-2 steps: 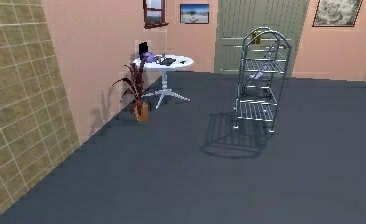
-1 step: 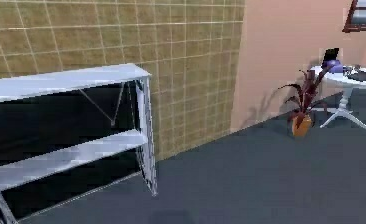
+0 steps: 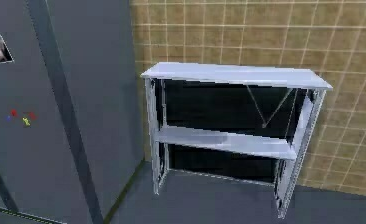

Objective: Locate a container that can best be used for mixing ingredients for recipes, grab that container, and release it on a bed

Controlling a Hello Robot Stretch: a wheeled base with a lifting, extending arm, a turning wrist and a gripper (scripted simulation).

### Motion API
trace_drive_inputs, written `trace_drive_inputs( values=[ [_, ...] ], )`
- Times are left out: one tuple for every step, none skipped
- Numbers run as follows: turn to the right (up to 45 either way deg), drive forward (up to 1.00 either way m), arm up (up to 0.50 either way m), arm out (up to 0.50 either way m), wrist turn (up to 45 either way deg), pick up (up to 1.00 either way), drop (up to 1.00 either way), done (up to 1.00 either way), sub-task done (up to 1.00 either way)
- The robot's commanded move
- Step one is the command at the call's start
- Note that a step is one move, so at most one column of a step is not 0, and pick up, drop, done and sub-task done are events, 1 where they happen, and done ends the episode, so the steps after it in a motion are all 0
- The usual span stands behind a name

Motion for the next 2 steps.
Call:
trace_drive_inputs(
  values=[
    [-45.0,0.0,0.0,0.0,0.0,0.0,0.0,0.0,0.0],
    [-36.0,0.0,0.0,0.0,0.0,0.0,0.0,0.0,0.0]
  ],
)
